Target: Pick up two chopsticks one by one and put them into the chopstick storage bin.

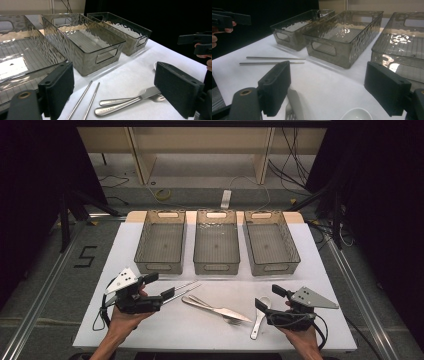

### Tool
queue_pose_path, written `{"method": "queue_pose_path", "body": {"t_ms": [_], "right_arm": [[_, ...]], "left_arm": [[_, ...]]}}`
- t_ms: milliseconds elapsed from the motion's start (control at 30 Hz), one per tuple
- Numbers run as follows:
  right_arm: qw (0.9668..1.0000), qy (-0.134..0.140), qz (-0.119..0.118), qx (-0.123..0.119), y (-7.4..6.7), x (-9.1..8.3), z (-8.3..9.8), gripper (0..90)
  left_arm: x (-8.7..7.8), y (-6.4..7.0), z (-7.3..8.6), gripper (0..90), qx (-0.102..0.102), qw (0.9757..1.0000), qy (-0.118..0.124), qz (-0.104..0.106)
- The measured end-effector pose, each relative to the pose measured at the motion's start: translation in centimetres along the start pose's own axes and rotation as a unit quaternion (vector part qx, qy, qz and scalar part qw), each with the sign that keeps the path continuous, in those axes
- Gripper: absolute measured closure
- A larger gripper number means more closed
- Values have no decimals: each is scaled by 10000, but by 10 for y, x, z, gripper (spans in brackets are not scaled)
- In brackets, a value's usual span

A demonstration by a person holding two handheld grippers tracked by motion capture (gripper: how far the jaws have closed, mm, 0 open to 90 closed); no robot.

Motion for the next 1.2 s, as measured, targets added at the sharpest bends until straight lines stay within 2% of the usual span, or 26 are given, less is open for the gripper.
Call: {"method": "queue_pose_path", "body": {"t_ms": [167,333,433,500,567,667,733,800,900,1033,1167,1200], "right_arm": [[10000,-27,-54,46,0,0,0,222],[10000,-39,-63,66,0,1,0,224],[9999,-47,-63,65,0,0,0,223],[10000,-68,-65,30,0,0,0,223],[10000,-62,-72,27,1,0,0,223],[9999,-86,-96,13,1,1,-1,222],[9999,-100,-92,-13,1,1,-1,222],[9999,-121,-109,-5,1,1,-1,224],[9998,-161,-137,1,1,1,0,225],[9996,-205,-170,-6,0,2,0,226],[9995,-254,-195,-18,0,4,1,226],[9995,-249,-202,-15,0,4,0,226]], "left_arm": [[-1,-1,-2,159,4,10000,-18,-11],[0,-2,-5,160,136,9997,-158,-85],[1,-3,-7,161,27,9996,-260,-54],[2,-5,-9,165,-12,9991,-417,-18],[6,-6,-12,167,44,9980,-636,-15],[11,-10,-18,173,190,9953,-933,-177],[15,-14,-23,180,143,9927,-1188,-143],[21,-17,-27,180,154,9902,-1374,-197],[30,-21,-31,180,163,9846,-1728,-228],[39,-21,-36,181,392,9742,-2203,-304],[44,-24,-37,203,489,9671,-2467,-385],[45,-25,-35,212,482,9646,-2559,-422]]}}
Point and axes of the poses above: each handheld gripper's, and its own axes: x roughly forward along the jaws, z roughly out of its underside, y roughly to its right, the point moved 3 cm from there along x, roughly forward along the jaws, and after that the axes turned 3 degrees about -x, right-handed, at the moved point
